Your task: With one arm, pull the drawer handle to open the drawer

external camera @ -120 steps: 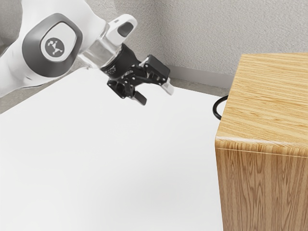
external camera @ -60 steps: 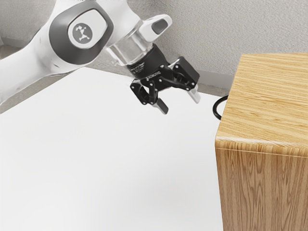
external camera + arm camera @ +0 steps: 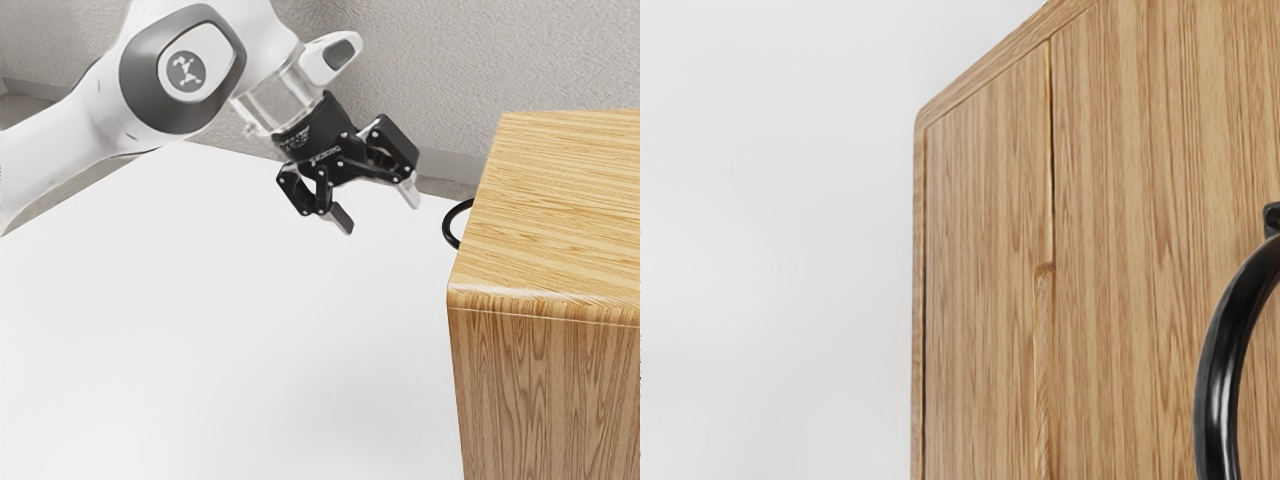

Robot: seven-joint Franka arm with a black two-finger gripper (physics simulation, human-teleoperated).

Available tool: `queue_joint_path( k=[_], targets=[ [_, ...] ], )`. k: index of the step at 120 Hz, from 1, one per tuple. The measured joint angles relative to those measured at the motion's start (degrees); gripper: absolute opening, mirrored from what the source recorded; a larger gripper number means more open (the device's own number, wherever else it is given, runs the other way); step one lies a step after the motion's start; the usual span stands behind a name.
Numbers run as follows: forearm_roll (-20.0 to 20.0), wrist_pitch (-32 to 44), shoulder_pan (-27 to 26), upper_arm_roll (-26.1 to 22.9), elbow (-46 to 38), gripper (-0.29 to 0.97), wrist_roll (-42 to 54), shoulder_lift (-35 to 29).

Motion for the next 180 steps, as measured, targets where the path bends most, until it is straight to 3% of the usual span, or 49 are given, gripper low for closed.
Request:
queue_joint_path(
  k=[180],
  targets=[
    [0.1, 3.3, -2.1, -1.1, 0.1, 0.68, -2.3, 4.1]
  ],
)
